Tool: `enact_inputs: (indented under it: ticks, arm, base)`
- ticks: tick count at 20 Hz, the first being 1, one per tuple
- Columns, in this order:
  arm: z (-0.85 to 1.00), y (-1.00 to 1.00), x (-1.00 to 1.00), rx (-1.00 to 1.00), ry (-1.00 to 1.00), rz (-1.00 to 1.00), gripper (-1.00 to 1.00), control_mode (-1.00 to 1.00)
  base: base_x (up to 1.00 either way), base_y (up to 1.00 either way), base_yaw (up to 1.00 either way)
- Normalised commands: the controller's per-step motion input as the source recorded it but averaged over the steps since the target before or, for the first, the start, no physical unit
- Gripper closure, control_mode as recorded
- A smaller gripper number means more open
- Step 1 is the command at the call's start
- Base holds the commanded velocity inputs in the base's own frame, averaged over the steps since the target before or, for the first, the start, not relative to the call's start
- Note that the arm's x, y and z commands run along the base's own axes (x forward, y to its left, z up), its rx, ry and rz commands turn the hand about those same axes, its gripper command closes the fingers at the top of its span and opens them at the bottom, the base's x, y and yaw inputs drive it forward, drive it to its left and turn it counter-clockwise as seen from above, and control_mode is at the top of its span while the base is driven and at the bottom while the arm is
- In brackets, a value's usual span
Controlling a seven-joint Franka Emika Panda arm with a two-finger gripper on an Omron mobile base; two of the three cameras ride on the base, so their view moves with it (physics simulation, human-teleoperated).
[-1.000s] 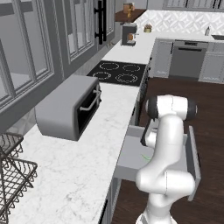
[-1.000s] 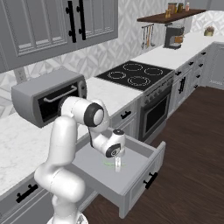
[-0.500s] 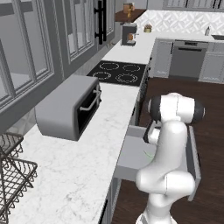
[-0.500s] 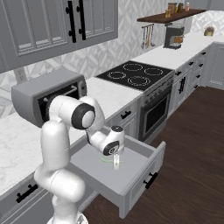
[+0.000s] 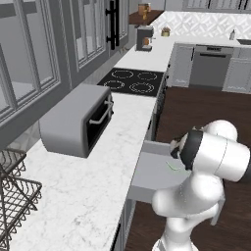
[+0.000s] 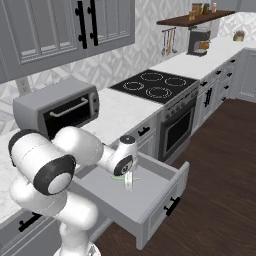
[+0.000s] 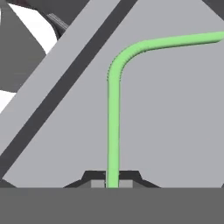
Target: Take a straw from the drawer in front and place it inside the glass cup on the dining counter.
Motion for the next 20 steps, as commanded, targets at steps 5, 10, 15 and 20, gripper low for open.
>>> enact_inputs:
  ticks: [5, 10, 15, 20]
  arm:
    - [1.0, -0.02, -0.29, 0.0, -0.01, 0.0, 1.0, -1.0]
    - [1.0, -0.03, -0.26, 0.0, 0.0, 0.0, 1.0, -1.0]
    - [1.0, 0.0, -0.24, 0.0, 0.0, 0.0, 1.0, -1.0]
    - [0.85, -0.01, -0.19, 0.0, 0.0, 0.0, 1.0, -1.0]
  base:
    - [0.0, 0.0, 0.0]
    - [0.0, 0.0, 0.0]
    - [0.0, 0.0, 0.0]
    - [0.0, 0.0, 0.0]
